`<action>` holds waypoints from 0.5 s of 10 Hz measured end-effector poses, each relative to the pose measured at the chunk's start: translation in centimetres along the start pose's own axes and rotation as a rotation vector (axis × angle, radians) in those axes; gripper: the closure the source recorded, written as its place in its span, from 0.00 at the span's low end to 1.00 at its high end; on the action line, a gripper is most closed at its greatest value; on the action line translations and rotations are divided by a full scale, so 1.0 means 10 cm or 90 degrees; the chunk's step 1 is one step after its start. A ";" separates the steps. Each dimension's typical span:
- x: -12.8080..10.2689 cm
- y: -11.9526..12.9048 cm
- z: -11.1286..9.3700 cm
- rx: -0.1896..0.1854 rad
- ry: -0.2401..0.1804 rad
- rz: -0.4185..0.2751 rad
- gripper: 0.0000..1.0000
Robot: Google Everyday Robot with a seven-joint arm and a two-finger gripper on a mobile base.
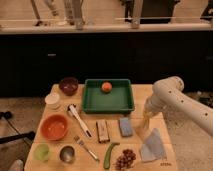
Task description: Place banana in metal cup
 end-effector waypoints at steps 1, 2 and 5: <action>-0.09 -0.15 -0.08 0.000 0.003 -0.011 1.00; -0.17 -0.25 -0.12 0.000 0.003 -0.021 1.00; -0.47 -0.60 -0.25 0.000 -0.001 -0.078 1.00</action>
